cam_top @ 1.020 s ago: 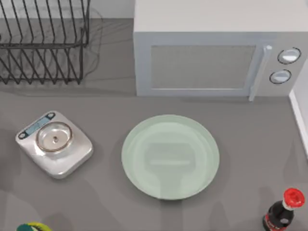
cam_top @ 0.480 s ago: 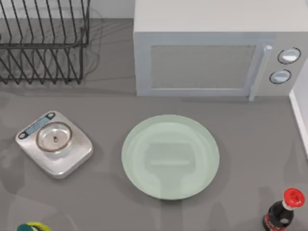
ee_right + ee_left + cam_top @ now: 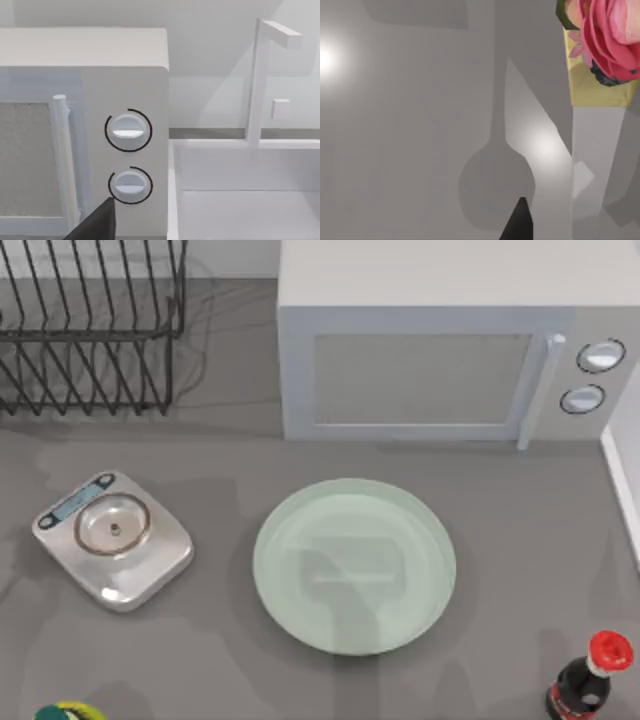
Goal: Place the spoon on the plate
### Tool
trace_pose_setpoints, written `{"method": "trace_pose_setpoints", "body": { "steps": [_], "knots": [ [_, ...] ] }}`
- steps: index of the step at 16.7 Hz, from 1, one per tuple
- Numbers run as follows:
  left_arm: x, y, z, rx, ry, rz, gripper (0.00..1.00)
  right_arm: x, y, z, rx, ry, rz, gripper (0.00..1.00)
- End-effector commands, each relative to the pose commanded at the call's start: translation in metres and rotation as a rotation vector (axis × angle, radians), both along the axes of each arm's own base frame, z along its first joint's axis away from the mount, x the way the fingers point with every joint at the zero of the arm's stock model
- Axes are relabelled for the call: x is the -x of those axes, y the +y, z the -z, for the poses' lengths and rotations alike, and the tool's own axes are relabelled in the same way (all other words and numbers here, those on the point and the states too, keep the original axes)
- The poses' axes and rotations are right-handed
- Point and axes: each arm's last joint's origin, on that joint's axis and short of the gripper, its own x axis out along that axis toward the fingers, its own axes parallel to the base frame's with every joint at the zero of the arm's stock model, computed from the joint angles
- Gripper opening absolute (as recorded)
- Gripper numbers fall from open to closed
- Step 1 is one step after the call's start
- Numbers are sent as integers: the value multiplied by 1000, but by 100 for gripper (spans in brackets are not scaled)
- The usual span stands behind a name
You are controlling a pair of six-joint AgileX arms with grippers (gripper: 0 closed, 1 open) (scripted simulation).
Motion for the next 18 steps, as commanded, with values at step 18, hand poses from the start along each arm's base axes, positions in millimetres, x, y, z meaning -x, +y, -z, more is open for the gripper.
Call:
{"method": "trace_pose_setpoints", "body": {
  "steps": [18],
  "knots": [
    [30, -381, 30, -8, 17, 1139, 0, 0, 0, 0, 0, 0, 0, 100]
  ]
}}
